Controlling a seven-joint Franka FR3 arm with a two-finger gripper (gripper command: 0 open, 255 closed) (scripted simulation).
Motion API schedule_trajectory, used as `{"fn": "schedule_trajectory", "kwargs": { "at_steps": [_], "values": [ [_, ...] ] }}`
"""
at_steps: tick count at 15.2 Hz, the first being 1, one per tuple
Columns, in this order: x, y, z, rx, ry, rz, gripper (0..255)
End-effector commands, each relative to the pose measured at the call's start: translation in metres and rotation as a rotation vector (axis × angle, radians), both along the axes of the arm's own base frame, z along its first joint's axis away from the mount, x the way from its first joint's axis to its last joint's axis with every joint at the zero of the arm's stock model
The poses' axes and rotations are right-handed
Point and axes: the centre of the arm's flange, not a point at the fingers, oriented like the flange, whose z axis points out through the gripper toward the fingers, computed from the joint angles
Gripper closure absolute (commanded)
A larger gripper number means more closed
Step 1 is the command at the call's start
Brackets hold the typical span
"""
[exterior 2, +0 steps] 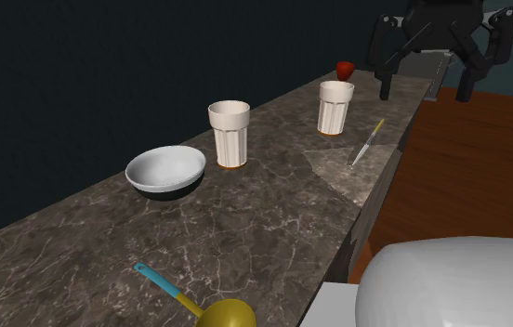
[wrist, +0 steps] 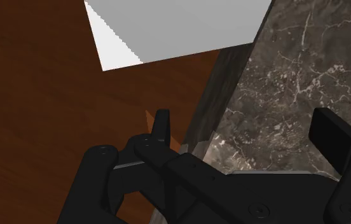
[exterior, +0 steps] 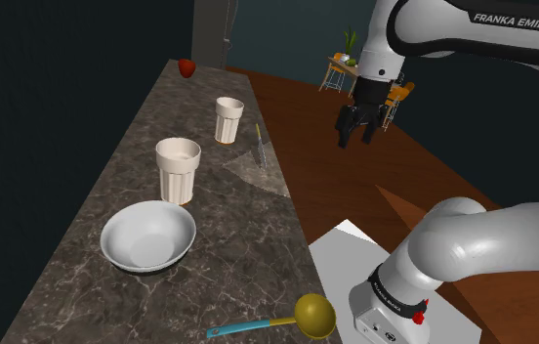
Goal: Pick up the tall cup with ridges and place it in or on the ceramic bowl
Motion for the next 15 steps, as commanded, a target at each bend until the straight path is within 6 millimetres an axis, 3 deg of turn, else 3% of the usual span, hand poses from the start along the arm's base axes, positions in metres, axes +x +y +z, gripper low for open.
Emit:
{"fn": "schedule_trajectory", "kwargs": {
  "at_steps": [1, 15],
  "values": [
    [0.0, 0.0, 0.0, 0.0, 0.0, 0.0, 0],
    [0.127, 0.11, -0.057, 0.049, -0.027, 0.026, 0]
  ]
}}
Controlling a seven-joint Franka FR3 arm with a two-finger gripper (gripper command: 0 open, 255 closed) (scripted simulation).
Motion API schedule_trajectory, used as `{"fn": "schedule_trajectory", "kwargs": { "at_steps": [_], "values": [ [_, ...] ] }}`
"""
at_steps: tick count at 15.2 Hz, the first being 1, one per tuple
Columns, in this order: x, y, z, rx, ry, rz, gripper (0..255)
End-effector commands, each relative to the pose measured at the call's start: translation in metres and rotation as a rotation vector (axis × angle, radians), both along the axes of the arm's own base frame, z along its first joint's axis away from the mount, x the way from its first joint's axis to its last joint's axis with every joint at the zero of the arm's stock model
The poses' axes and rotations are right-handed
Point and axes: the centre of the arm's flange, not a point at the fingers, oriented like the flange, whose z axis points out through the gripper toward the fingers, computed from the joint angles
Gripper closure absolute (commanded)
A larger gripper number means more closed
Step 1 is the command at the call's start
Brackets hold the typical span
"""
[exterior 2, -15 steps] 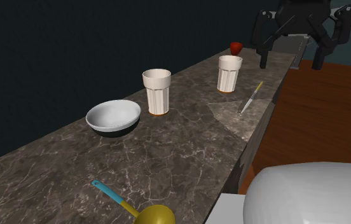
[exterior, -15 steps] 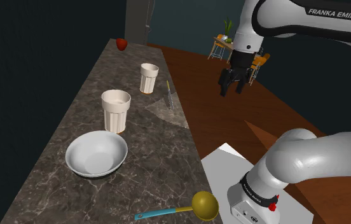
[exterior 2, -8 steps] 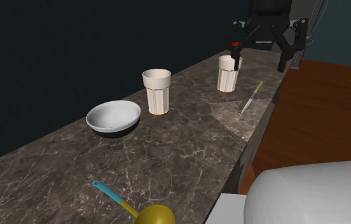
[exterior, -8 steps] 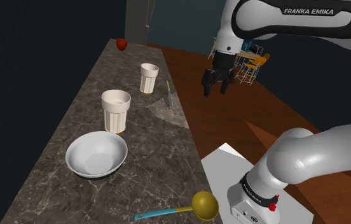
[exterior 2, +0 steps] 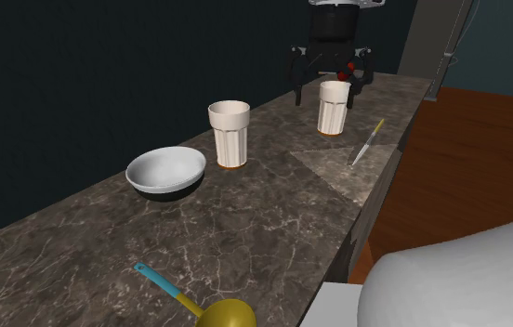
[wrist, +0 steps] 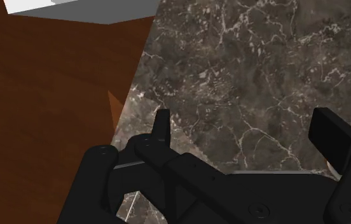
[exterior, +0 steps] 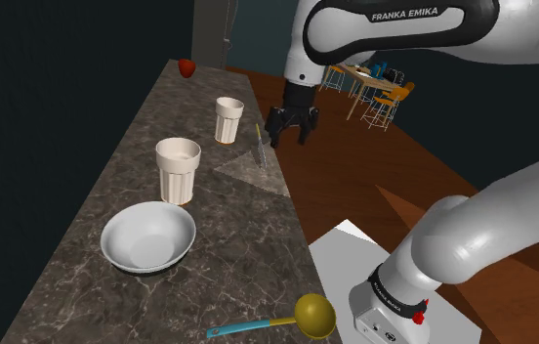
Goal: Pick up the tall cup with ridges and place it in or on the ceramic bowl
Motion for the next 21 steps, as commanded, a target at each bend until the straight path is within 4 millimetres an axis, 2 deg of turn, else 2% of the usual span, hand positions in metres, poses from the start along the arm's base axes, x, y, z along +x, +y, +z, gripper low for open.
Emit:
{"fn": "schedule_trajectory", "kwargs": {
  "at_steps": [1, 17, 21],
  "values": [
    [0.018, 0.017, -0.006, 0.008, -0.005, 0.004, 0],
    [0.161, 0.151, -0.059, 0.064, -0.035, 0.034, 0],
    [0.162, 0.155, -0.076, 0.065, -0.036, 0.034, 0]
  ]
}}
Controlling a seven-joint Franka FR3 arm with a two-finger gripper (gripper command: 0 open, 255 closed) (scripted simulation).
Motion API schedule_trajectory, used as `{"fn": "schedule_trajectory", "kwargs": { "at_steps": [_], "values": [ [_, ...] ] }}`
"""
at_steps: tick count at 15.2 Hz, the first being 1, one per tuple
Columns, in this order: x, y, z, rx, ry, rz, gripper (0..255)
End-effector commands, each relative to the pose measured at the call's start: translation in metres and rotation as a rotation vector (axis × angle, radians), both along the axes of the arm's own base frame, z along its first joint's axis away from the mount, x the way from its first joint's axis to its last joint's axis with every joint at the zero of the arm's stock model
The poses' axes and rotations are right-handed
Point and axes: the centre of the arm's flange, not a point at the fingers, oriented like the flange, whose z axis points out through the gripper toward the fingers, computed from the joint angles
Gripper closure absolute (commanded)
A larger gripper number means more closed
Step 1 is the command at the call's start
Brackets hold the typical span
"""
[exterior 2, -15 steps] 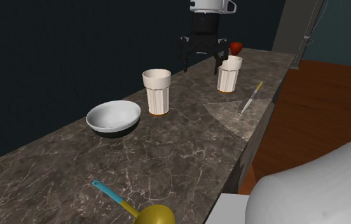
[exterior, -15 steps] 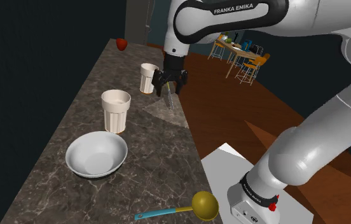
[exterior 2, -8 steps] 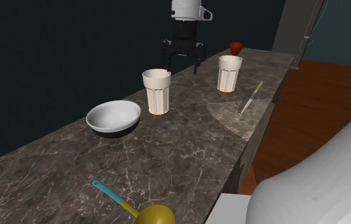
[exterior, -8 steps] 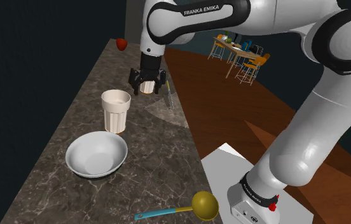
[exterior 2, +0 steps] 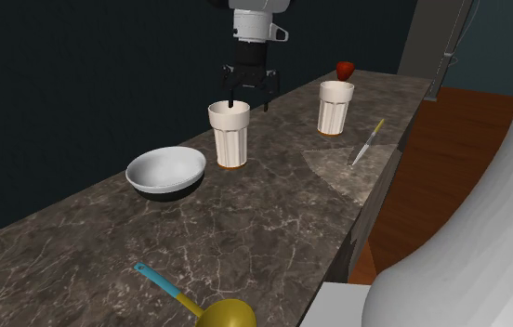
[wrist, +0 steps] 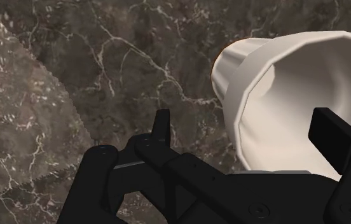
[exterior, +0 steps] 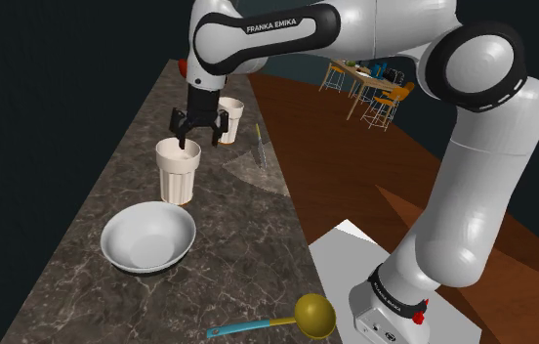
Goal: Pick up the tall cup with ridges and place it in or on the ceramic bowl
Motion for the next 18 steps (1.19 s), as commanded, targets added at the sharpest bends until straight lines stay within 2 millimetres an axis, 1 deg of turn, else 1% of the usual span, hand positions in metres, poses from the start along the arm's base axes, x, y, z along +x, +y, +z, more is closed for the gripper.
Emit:
{"fn": "schedule_trajectory", "kwargs": {
  "at_steps": [1, 3, 4, 12, 13, 18],
  "values": [
    [0.0, 0.001, -0.01, 0.0, 0.0, 0.0, 0],
    [-0.001, 0.002, -0.021, 0.0, 0.0, 0.0, 0],
    [-0.002, 0.003, -0.029, 0.0, 0.0, 0.0, 0],
    [-0.002, 0.003, -0.029, 0.0, 0.0, 0.0, 0],
    [-0.002, 0.003, -0.029, 0.0, 0.0, 0.0, 255],
    [-0.002, 0.003, -0.029, 0.0, 0.0, 0.0, 255]
  ]
}}
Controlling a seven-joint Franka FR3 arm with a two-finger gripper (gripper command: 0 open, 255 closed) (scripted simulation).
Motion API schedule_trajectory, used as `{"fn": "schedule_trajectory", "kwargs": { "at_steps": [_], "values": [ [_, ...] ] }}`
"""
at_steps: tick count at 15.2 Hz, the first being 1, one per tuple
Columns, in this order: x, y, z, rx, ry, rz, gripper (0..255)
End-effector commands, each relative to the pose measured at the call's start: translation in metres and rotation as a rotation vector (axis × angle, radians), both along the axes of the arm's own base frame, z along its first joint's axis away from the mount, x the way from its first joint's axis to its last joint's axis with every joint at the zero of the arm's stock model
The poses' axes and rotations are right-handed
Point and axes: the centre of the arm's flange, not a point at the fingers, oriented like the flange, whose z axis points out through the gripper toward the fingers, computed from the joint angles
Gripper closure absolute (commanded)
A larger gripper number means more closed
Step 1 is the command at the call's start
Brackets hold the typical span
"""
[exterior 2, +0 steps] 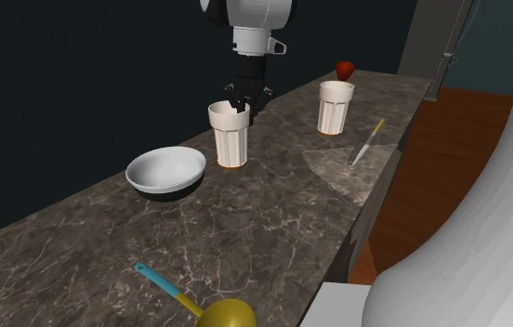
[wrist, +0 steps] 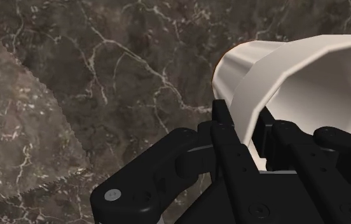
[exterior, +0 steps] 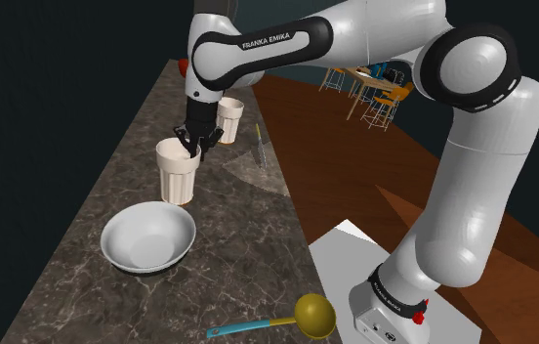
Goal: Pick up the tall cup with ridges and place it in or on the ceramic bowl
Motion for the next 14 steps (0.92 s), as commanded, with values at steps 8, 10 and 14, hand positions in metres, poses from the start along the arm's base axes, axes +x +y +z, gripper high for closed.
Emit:
{"fn": "schedule_trajectory", "kwargs": {
  "at_steps": [8, 10, 14],
  "values": [
    [0.0, 0.0, 0.021, 0.0, 0.001, 0.0, 255],
    [0.0, 0.0, 0.031, 0.0, 0.001, 0.0, 255],
    [0.0, 0.0, 0.052, 0.0, 0.001, 0.0, 255]
  ]
}}
